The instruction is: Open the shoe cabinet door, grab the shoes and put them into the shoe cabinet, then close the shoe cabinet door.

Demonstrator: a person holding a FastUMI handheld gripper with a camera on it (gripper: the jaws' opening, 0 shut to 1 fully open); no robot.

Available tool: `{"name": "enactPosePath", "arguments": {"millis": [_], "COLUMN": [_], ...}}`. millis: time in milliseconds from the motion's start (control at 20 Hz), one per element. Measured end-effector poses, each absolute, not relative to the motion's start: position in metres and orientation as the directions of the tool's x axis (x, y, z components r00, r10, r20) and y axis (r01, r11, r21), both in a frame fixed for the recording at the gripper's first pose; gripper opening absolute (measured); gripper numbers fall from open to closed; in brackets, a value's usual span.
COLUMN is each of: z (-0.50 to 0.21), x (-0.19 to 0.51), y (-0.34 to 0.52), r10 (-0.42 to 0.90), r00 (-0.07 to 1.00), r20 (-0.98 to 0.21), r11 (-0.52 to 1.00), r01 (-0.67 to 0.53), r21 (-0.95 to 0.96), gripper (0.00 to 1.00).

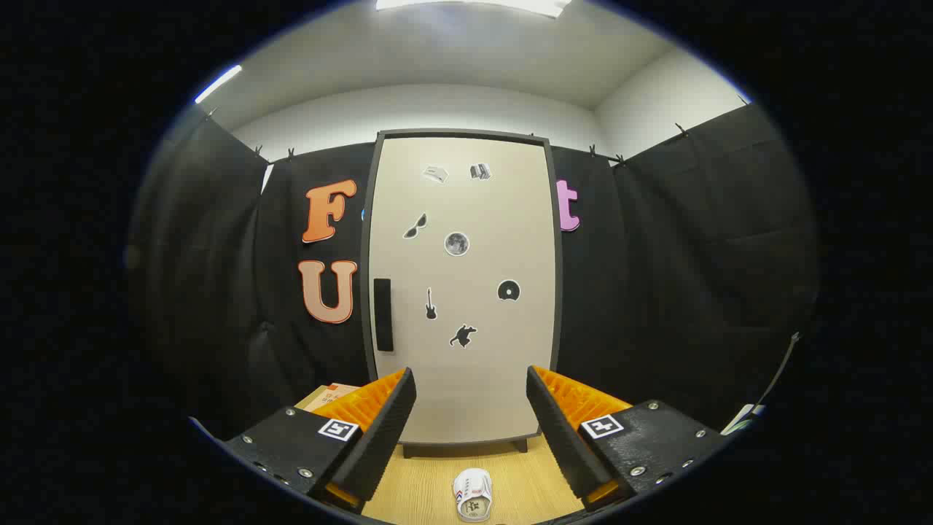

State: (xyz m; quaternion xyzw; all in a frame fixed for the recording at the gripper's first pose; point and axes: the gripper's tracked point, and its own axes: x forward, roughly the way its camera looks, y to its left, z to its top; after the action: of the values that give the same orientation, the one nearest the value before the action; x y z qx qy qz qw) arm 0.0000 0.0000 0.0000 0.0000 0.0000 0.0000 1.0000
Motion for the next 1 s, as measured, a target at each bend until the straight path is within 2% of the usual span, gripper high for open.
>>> {"name": "enactPosePath", "arguments": {"millis": [1000], "z": [-0.0074], "x": [0.0077], "y": [0.0075], "r10": [0.016], "r00": [1.0], "r20": [-0.016], "r11": [1.0], "r01": [-0.016], "r21": [0.006], "gripper": [0.95]}}
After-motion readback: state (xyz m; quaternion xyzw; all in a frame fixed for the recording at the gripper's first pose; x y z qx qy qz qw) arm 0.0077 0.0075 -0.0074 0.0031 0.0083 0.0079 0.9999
